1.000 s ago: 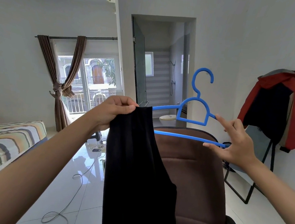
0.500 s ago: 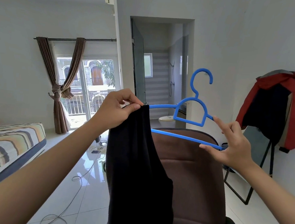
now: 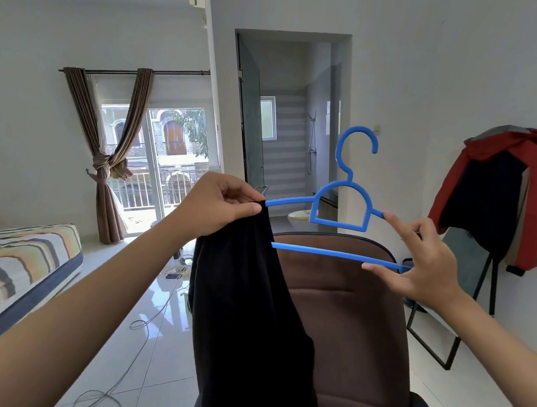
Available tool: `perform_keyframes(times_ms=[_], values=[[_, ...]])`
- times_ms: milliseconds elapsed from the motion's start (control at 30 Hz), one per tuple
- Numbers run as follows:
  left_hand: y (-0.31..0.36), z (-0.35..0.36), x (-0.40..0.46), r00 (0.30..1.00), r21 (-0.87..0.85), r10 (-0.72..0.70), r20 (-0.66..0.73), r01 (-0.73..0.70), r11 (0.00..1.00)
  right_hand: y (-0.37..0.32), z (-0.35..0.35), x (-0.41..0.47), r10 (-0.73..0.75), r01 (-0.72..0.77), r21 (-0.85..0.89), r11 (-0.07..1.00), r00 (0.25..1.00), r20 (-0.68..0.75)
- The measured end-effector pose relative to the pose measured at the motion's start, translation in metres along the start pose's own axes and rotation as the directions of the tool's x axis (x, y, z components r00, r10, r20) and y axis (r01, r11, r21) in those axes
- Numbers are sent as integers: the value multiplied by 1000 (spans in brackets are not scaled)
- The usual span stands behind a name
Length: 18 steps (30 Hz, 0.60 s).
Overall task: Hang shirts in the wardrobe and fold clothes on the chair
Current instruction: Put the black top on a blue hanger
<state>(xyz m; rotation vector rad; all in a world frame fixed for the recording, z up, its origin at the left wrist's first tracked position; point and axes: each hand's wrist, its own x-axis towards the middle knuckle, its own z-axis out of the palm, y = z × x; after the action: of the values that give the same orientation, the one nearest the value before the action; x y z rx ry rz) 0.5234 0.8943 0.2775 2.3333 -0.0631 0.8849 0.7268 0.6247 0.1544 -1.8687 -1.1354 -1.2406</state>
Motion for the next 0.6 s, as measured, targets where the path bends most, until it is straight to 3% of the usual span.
perform_keyframes(times_ms=[167,400,600], values=[[13,-1,6,998,39,44,-47,-42,998,-4,1,-2,-1,1,-2,1000,1000,-30],[19,9,7,998,145,64,18,-66,987,-16,7,4,-90,87,-46,995,994,-59],[19,11,4,998,101,44,-48,-39,994,-24,11,-2,-66,65,-19,998,994,-89]])
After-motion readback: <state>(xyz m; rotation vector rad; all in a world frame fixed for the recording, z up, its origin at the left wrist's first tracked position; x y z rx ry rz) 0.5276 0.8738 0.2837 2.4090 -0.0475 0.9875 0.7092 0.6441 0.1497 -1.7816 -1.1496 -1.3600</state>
